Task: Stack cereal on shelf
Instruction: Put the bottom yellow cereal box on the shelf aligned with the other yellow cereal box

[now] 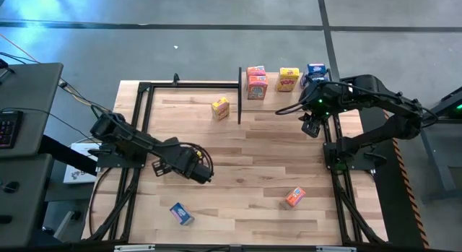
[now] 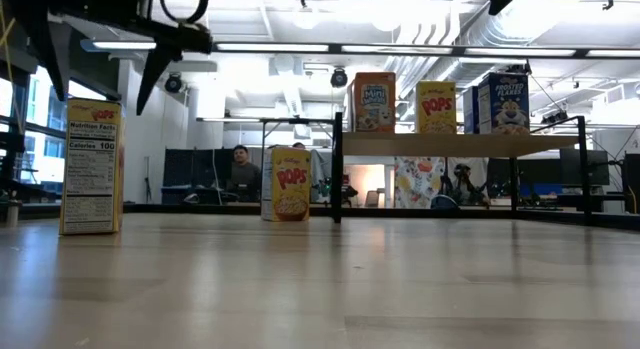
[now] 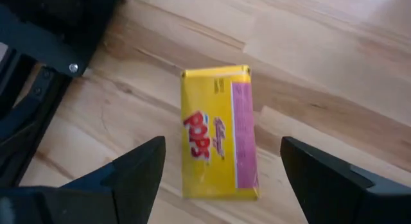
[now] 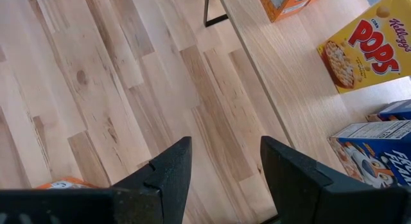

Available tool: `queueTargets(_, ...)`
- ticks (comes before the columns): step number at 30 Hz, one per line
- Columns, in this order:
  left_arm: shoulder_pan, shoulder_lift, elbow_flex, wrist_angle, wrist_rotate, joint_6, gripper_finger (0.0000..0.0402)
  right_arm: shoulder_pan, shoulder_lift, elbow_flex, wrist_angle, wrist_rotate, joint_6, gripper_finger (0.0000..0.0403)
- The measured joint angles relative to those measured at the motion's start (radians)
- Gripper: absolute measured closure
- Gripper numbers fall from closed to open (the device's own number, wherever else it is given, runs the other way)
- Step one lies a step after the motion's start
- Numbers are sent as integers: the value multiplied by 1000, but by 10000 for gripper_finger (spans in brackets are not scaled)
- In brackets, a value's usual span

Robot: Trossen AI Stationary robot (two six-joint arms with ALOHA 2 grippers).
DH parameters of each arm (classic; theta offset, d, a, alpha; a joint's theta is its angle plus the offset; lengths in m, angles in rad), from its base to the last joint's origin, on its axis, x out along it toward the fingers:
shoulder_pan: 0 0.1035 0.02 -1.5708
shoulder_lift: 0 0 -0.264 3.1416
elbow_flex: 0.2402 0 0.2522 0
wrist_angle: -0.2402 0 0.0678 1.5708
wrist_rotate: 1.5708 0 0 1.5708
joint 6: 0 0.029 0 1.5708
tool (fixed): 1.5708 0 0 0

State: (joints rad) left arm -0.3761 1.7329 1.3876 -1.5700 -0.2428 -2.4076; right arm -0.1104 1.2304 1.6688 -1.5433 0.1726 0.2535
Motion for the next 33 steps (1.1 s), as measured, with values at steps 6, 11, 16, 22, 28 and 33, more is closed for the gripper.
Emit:
queueTargets(6, 5, 0, -48, 11, -18, 1, 101, 0, 0, 0, 0, 0, 0, 226)
queueTargets(11, 5, 1, -94, 61, -37, -2, 106, 0, 0, 0, 0, 0, 0, 226)
queueTargets(16, 5, 1, -118, 96, -74, 7, 123, 0, 0, 0, 0, 0, 0, 226)
queueTargets(22, 5, 1, -117, 99, -76, 19, 160, 0, 0, 0, 0, 0, 0, 226)
queueTargets(28, 5, 1, -117, 97, -76, 22, 202, 0, 0, 0, 0, 0, 0, 226)
queueTargets(33, 5, 1, -117, 94, -76, 36, 226, 0, 0, 0, 0, 0, 0, 226)
